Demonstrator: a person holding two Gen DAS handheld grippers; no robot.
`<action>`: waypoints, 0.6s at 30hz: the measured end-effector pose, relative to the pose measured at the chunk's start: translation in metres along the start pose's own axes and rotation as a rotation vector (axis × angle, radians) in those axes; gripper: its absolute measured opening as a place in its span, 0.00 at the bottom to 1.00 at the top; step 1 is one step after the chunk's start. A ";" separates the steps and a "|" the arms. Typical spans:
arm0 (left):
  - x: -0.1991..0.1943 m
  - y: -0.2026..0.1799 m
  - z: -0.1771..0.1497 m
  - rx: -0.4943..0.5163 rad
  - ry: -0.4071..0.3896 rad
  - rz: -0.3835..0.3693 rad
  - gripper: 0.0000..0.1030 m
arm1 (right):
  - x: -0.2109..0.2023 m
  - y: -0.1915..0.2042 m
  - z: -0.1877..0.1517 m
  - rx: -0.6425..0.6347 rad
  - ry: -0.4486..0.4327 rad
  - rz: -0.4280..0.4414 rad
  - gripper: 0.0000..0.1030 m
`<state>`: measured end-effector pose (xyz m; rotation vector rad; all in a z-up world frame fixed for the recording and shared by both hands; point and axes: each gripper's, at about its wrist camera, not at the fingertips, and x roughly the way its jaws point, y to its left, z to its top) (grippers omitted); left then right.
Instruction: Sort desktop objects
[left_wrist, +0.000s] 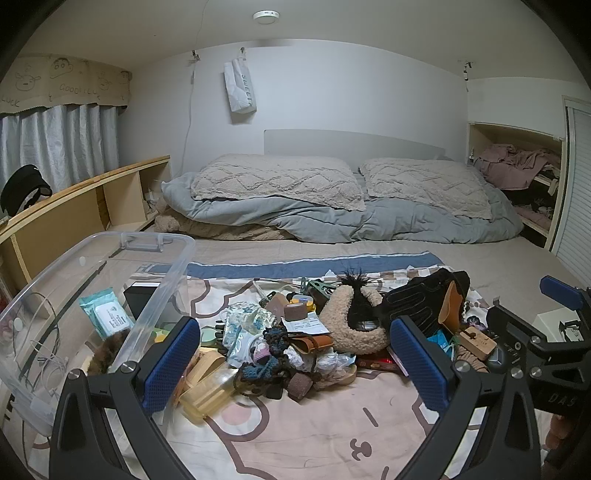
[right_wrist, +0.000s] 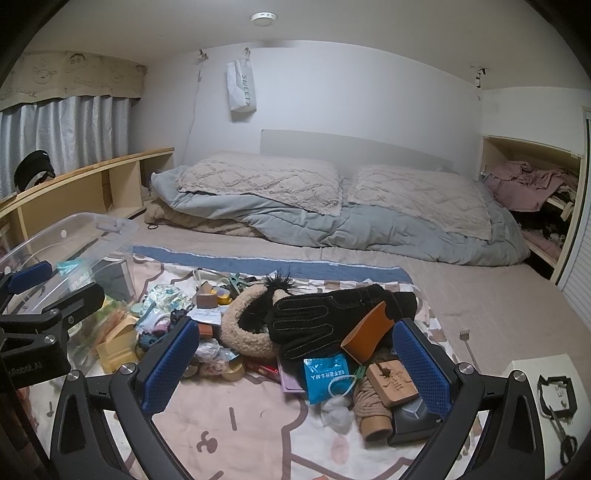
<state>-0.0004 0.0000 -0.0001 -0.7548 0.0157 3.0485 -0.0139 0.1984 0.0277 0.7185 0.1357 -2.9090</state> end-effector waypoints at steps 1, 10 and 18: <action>0.000 0.000 0.000 0.001 0.000 0.000 1.00 | 0.000 0.000 0.000 0.001 0.000 0.001 1.00; -0.005 -0.007 0.005 -0.001 -0.001 -0.003 1.00 | 0.001 -0.001 0.000 0.005 0.001 0.008 1.00; -0.001 -0.008 0.007 0.001 0.020 -0.001 1.00 | 0.008 -0.002 -0.001 0.005 0.020 0.007 1.00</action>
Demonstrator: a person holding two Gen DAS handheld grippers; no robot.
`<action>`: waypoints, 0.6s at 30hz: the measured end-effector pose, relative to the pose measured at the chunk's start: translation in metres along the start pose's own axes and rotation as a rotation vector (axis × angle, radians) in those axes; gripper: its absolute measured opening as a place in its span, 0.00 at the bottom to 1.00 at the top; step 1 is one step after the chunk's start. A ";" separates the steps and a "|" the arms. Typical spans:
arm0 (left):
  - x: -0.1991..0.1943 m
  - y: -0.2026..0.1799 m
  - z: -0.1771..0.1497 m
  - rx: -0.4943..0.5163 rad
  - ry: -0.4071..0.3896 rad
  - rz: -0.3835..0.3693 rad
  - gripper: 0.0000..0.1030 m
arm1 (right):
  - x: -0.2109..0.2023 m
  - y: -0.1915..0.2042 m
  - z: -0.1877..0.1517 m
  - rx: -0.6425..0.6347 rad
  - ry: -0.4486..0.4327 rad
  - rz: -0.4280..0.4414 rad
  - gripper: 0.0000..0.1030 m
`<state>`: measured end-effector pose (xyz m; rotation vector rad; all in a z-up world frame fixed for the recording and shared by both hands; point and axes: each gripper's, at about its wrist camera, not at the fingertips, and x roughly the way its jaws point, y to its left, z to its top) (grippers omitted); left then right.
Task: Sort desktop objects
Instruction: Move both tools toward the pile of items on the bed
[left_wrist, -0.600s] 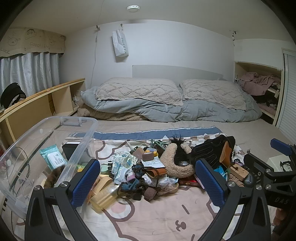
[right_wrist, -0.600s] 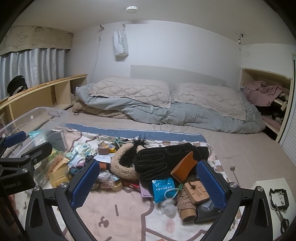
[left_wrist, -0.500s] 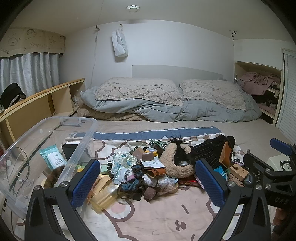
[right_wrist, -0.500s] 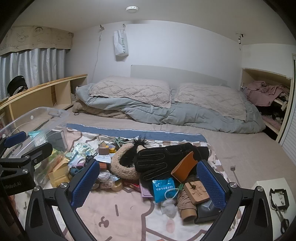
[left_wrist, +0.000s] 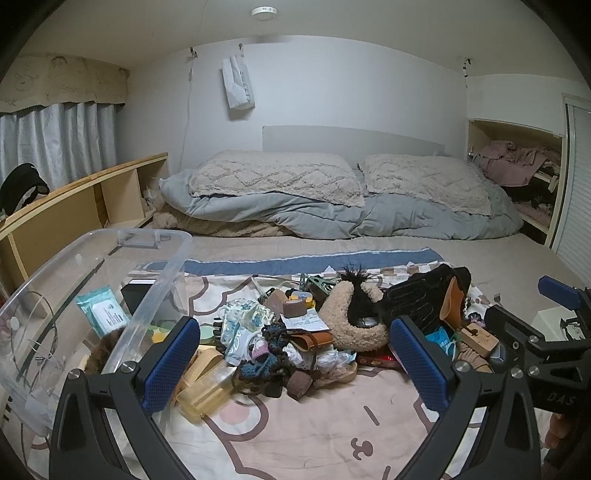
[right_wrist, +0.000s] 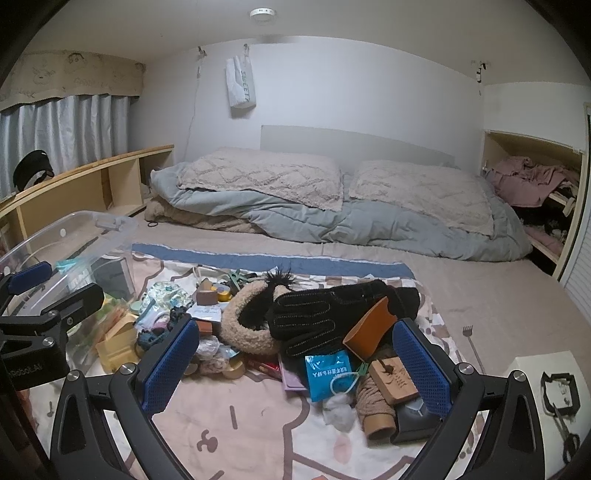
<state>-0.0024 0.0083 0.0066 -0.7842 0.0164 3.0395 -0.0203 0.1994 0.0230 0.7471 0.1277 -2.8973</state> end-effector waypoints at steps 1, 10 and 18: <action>0.006 0.003 -0.003 -0.001 0.002 0.000 1.00 | 0.001 0.000 -0.002 -0.001 0.001 -0.001 1.00; 0.037 0.010 -0.018 -0.022 0.064 0.036 1.00 | 0.022 -0.002 -0.013 0.006 0.043 0.001 1.00; 0.068 0.017 -0.038 -0.054 0.135 0.042 1.00 | 0.049 -0.010 -0.031 0.043 0.098 0.016 1.00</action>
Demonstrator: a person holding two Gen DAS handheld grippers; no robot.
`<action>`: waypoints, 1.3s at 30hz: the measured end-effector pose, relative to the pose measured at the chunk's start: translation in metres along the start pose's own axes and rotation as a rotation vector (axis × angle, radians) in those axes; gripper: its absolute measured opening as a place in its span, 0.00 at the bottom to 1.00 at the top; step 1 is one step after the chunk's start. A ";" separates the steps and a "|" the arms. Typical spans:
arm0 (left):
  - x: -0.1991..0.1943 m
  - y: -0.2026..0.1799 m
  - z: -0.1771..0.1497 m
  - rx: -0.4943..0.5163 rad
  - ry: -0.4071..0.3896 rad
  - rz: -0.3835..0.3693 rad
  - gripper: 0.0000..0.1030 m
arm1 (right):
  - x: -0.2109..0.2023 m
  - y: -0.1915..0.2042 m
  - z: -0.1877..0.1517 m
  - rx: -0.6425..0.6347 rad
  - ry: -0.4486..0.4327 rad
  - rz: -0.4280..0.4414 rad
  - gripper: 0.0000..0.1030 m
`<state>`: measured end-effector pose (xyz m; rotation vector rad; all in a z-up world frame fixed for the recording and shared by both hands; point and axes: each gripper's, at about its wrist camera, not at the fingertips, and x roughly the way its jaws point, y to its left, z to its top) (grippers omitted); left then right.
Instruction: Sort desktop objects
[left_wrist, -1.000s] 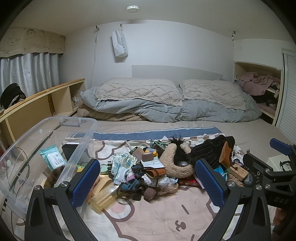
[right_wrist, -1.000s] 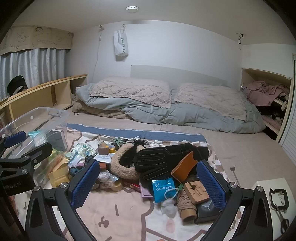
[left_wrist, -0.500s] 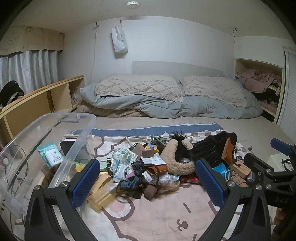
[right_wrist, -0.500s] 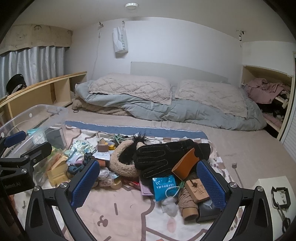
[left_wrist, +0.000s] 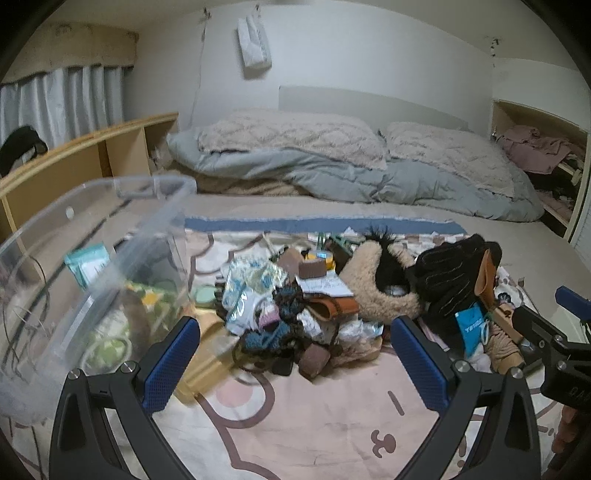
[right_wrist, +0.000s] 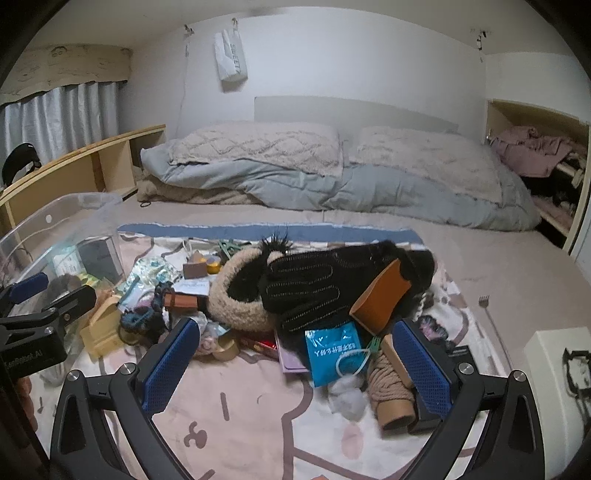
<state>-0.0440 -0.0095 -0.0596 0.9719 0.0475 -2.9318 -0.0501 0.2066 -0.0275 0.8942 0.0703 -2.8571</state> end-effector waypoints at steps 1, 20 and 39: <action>0.004 0.000 -0.002 0.000 0.011 0.004 1.00 | 0.003 -0.001 -0.001 0.001 0.006 -0.001 1.00; 0.059 0.006 -0.042 -0.015 0.138 -0.071 0.95 | 0.067 -0.034 -0.037 0.176 0.177 0.070 0.99; 0.097 0.005 -0.053 -0.014 0.202 -0.152 0.58 | 0.110 -0.080 -0.044 0.332 0.235 0.081 0.43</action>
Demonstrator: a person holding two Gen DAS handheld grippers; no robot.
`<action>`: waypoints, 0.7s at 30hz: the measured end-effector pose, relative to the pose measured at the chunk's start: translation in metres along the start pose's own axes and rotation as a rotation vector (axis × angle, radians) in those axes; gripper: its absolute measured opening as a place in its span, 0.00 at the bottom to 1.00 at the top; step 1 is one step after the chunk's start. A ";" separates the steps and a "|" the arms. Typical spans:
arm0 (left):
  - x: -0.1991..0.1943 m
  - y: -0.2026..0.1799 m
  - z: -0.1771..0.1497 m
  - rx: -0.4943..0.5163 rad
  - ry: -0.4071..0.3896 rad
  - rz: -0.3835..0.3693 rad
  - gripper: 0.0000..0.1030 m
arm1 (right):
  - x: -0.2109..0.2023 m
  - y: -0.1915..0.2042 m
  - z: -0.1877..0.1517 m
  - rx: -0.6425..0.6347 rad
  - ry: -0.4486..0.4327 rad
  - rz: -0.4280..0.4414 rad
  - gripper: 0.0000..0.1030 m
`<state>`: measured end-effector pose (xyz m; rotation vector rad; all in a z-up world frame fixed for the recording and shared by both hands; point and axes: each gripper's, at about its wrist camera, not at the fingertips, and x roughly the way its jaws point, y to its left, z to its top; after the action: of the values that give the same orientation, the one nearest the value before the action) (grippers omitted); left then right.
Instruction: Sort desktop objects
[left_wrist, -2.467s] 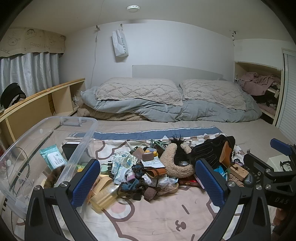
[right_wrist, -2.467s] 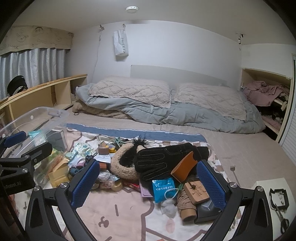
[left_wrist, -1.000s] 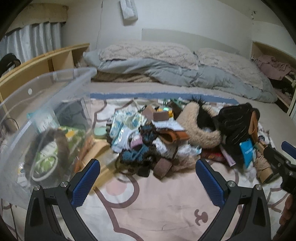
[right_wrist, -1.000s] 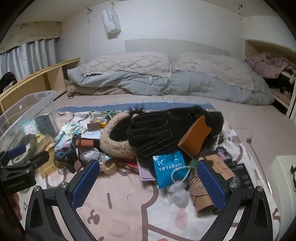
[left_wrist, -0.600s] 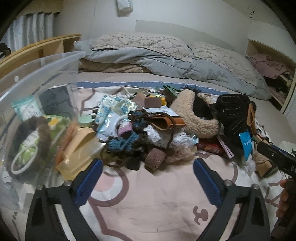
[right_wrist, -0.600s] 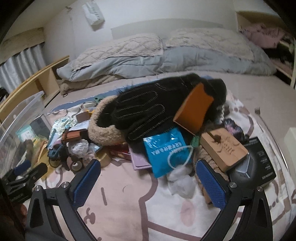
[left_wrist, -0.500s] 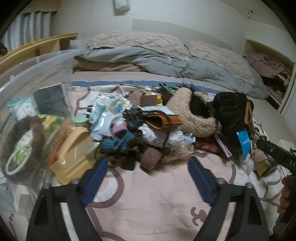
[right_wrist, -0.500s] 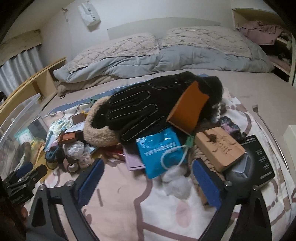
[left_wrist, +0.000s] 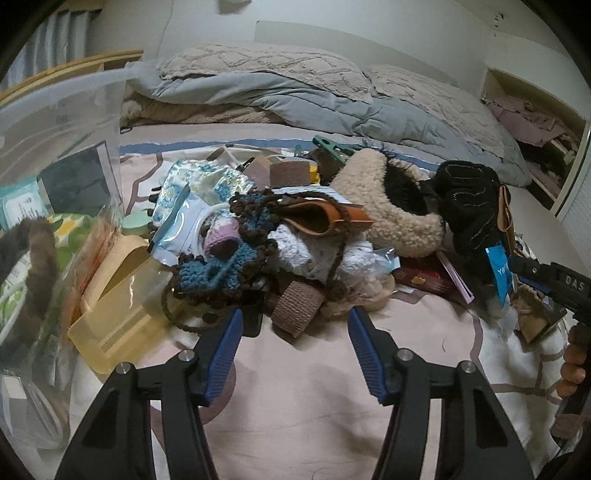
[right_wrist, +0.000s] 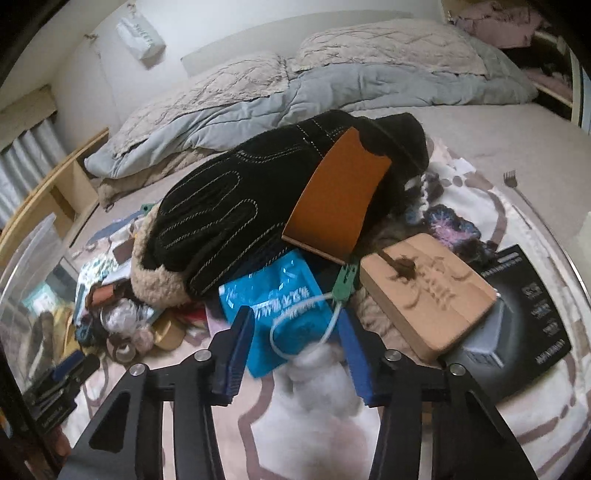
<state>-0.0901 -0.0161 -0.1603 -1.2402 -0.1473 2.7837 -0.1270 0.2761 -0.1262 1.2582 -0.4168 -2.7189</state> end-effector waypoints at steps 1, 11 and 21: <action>0.000 0.002 0.000 -0.006 0.000 -0.004 0.58 | 0.001 0.000 0.001 0.005 -0.005 0.003 0.40; 0.011 0.006 -0.004 0.003 0.012 -0.012 0.58 | 0.024 0.012 0.007 -0.066 -0.048 -0.024 0.40; 0.026 0.004 0.004 0.048 0.004 -0.035 0.58 | 0.032 0.027 -0.018 -0.125 0.071 0.005 0.33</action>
<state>-0.1107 -0.0169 -0.1774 -1.2201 -0.1009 2.7383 -0.1344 0.2394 -0.1531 1.3135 -0.2381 -2.6407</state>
